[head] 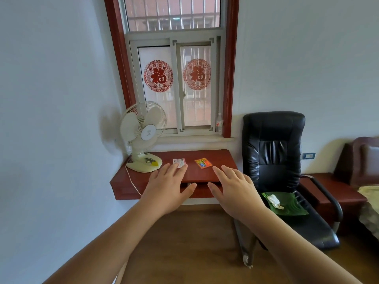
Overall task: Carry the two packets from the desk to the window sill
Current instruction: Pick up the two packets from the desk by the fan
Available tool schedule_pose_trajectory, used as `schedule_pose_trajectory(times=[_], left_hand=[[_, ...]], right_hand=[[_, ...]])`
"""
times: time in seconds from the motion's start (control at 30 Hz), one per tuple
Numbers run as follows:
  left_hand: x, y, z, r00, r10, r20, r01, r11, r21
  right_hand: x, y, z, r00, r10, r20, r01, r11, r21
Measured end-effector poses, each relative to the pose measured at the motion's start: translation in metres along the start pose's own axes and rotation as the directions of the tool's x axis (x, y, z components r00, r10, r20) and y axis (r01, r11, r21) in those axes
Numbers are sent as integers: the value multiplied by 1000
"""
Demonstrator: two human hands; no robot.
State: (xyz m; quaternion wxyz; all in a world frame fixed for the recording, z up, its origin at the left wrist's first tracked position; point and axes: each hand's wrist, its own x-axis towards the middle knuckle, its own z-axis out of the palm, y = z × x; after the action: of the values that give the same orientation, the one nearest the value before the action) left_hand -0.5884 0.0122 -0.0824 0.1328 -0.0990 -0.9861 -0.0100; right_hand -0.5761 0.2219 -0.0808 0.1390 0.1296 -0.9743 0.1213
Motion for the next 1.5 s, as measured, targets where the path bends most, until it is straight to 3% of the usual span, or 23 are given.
schedule_pose_trajectory(times=[0.3, 0.67, 1.0, 1.17, 1.5], left_hand=[[108, -65, 60, 1000, 16, -18, -16, 1000, -20], [233, -127, 113, 991, 89, 99, -86, 996, -34], [334, -141, 180, 994, 56, 94, -46, 994, -97], [395, -139, 211, 999, 41, 12, -39, 991, -124], [477, -142, 291, 993, -44, 107, 56, 992, -112]], right_hand=[[124, 3, 58, 999, -2, 36, 4, 999, -37], [259, 4, 112, 997, 49, 60, -48, 999, -15], [359, 60, 179, 996, 46, 75, -46, 999, 0], [420, 98, 213, 995, 11, 96, -12, 1000, 14], [496, 167, 276, 972, -69, 226, 72, 997, -4]])
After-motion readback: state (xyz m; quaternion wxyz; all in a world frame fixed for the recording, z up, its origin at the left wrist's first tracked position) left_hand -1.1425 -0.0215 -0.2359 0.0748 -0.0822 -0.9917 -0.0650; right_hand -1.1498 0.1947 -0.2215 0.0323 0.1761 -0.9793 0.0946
